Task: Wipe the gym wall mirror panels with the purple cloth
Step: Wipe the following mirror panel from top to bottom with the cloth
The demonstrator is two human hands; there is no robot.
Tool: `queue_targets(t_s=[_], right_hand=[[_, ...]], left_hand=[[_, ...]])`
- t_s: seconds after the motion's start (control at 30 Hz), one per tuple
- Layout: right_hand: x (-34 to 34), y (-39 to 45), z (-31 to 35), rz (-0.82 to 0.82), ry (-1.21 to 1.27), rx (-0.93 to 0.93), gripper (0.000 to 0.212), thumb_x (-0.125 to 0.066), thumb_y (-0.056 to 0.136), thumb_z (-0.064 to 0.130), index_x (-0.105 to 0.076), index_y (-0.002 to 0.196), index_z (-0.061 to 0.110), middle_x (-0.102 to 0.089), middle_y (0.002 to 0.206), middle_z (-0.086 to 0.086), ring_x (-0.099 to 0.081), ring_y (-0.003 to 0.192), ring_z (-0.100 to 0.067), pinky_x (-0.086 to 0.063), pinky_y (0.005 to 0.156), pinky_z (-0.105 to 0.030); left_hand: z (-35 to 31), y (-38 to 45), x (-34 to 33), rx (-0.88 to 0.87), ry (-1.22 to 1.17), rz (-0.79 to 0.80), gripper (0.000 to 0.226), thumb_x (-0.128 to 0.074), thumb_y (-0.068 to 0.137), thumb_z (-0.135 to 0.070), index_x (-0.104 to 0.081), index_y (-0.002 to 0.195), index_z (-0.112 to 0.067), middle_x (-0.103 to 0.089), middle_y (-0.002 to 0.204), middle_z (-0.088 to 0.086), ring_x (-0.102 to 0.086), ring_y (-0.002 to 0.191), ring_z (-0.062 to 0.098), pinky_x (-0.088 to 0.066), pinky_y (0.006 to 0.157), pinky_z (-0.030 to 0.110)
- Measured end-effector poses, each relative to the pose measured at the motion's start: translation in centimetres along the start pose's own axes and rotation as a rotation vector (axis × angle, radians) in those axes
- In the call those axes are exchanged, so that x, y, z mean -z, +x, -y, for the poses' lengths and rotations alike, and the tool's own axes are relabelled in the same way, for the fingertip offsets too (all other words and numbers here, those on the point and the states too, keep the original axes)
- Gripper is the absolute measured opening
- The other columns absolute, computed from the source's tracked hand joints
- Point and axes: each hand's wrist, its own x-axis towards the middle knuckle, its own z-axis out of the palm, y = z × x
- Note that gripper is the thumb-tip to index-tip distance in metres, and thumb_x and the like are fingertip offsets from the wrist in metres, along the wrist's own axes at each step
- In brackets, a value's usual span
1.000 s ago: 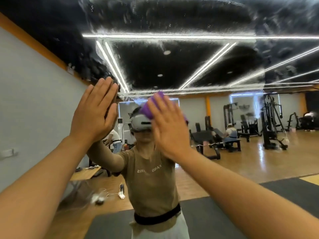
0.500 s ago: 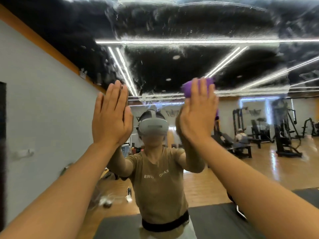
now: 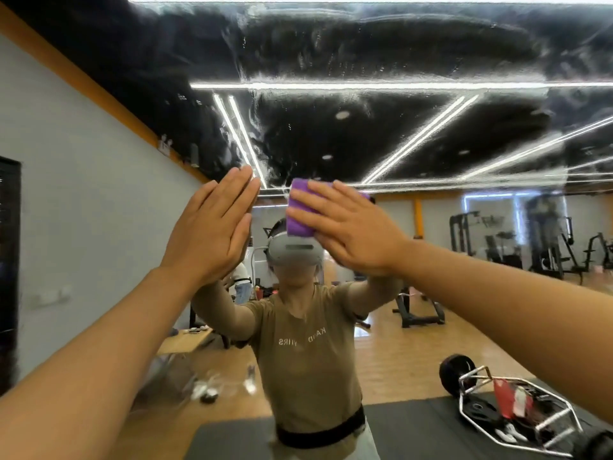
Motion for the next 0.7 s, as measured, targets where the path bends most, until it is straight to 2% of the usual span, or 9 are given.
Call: queue_targets(t_s=[0.07, 0.17, 0.23, 0.3, 0.43, 0.5, 0.63, 0.7], right_hand=[[0.9, 1.8, -1.2, -0.072, 0.052, -0.187, 0.055, -0.032, 0.104, 0.033, -0.034, 0.157, 0.02, -0.029, 0.165, -0.006, -0.018, 0.154, -0.026, -0.006, 0.126, -0.043], [1.0, 4.5, -1.1, -0.202, 0.11, -0.475, 0.056, -0.032, 0.104, 0.031, -0.031, 0.158, 0.02, -0.025, 0.166, -0.005, -0.014, 0.155, -0.024, -0.005, 0.127, -0.044], [0.3, 5.3, 0.5, -0.273, 0.124, -0.551, 0.056, -0.034, 0.103, 0.028, -0.033, 0.158, 0.019, -0.027, 0.165, -0.005, -0.015, 0.155, -0.025, -0.003, 0.126, -0.041], [-0.7, 4.6, 2.7, -0.271, 0.117, -0.471, 0.055, -0.036, 0.102, 0.028, -0.035, 0.157, 0.017, -0.031, 0.164, -0.007, -0.019, 0.154, -0.026, -0.006, 0.127, -0.043], [-2.3, 0.5, 7.1, -0.075, 0.025, -0.02, 0.055, -0.035, 0.102, 0.031, -0.033, 0.156, 0.022, -0.031, 0.163, -0.005, -0.021, 0.154, -0.026, -0.007, 0.126, -0.044], [-2.2, -1.2, 7.5, 0.028, -0.001, 0.134, 0.056, -0.034, 0.103, 0.033, -0.029, 0.158, 0.025, -0.027, 0.165, -0.001, -0.017, 0.155, -0.024, -0.004, 0.127, -0.042], [-1.4, -0.7, 5.2, 0.147, 0.013, 0.349, 0.054, -0.035, 0.103, 0.032, -0.035, 0.157, 0.026, -0.028, 0.165, 0.0, -0.016, 0.155, -0.022, -0.002, 0.127, -0.04], [-1.1, 1.3, 3.5, 0.156, 0.036, 0.363, 0.052, -0.037, 0.102, 0.03, -0.041, 0.153, 0.023, -0.034, 0.162, -0.003, -0.021, 0.153, -0.023, -0.005, 0.127, -0.042]], left_hand=[[0.0, -0.1, 0.1, -0.014, 0.006, -0.006, 0.058, -0.02, 0.106, -0.034, -0.026, 0.159, -0.01, -0.022, 0.166, 0.007, -0.018, 0.154, 0.02, -0.008, 0.123, 0.031], [-0.4, -0.5, -0.2, 0.041, -0.024, -0.049, 0.059, -0.022, 0.106, -0.035, -0.025, 0.159, -0.008, -0.02, 0.166, 0.008, -0.016, 0.154, 0.021, -0.001, 0.124, 0.027], [-0.6, -0.8, -0.4, 0.138, -0.075, -0.072, 0.061, -0.022, 0.105, -0.036, -0.021, 0.159, -0.009, -0.015, 0.167, 0.007, -0.013, 0.155, 0.021, 0.004, 0.124, 0.024], [-0.6, -1.0, -0.5, 0.188, -0.071, -0.083, 0.062, -0.021, 0.104, -0.036, -0.019, 0.16, -0.009, -0.013, 0.168, 0.007, -0.011, 0.155, 0.021, 0.005, 0.124, 0.025], [-0.4, -1.1, -0.6, 0.159, -0.071, -0.092, 0.061, -0.019, 0.105, -0.035, -0.02, 0.159, -0.008, -0.015, 0.167, 0.008, -0.011, 0.155, 0.021, 0.003, 0.125, 0.028], [-0.3, -1.2, -0.6, 0.144, -0.081, -0.098, 0.06, -0.019, 0.105, -0.034, -0.02, 0.159, -0.008, -0.016, 0.167, 0.008, -0.011, 0.155, 0.021, 0.002, 0.125, 0.028], [-0.2, -1.4, -0.7, 0.131, -0.103, -0.1, 0.059, -0.02, 0.105, -0.034, -0.021, 0.159, -0.009, -0.016, 0.167, 0.008, -0.011, 0.155, 0.02, 0.003, 0.125, 0.027], [0.0, -1.4, -0.8, 0.134, -0.115, -0.1, 0.059, -0.02, 0.106, -0.034, -0.019, 0.159, -0.01, -0.015, 0.168, 0.007, -0.008, 0.155, 0.018, 0.005, 0.124, 0.025]])
